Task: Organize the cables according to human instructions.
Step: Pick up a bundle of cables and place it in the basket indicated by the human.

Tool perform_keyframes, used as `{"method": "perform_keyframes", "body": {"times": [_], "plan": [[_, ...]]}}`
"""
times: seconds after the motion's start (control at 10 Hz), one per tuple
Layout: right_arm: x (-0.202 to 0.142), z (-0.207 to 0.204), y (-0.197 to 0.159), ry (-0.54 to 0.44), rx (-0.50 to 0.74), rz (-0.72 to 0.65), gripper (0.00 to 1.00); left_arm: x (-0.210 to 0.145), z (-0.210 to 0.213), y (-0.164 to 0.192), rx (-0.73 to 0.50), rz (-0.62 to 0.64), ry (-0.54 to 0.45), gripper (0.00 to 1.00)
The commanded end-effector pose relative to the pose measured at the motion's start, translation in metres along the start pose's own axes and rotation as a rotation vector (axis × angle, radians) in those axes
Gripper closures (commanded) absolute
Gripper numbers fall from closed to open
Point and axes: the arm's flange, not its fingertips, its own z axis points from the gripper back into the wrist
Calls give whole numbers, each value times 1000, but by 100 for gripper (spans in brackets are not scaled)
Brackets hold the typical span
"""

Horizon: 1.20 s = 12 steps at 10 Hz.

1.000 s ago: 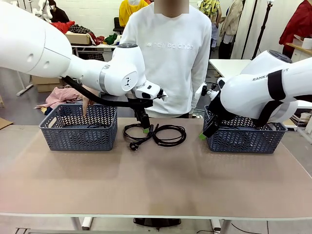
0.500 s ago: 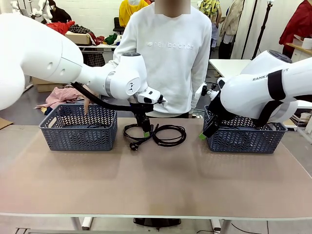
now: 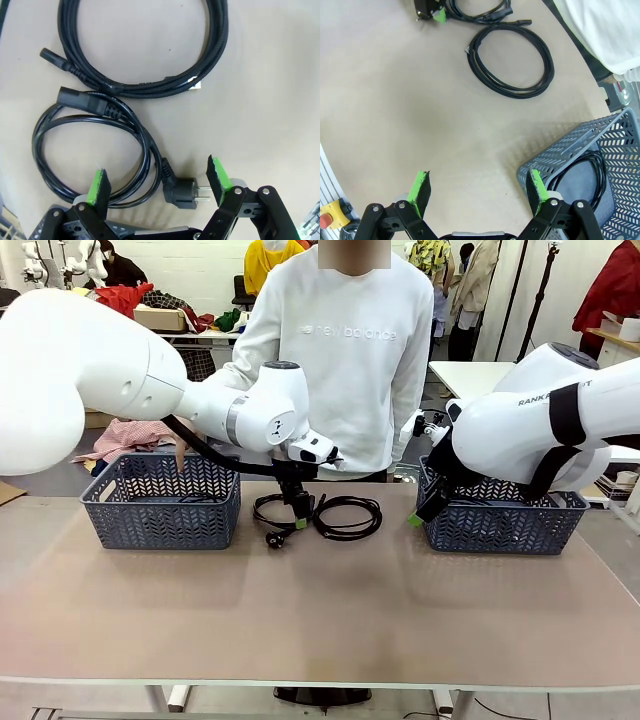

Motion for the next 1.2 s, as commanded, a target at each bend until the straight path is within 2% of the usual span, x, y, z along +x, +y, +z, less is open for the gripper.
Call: {"method": "perform_keyframes", "body": {"times": [0.0,1.1], "plan": [[1,1,0,3,-8,6,0,4,-4,5,18,16,38,0],[1,1,0,3,-8,6,0,10,-37,12,29,19,58,0]]}}
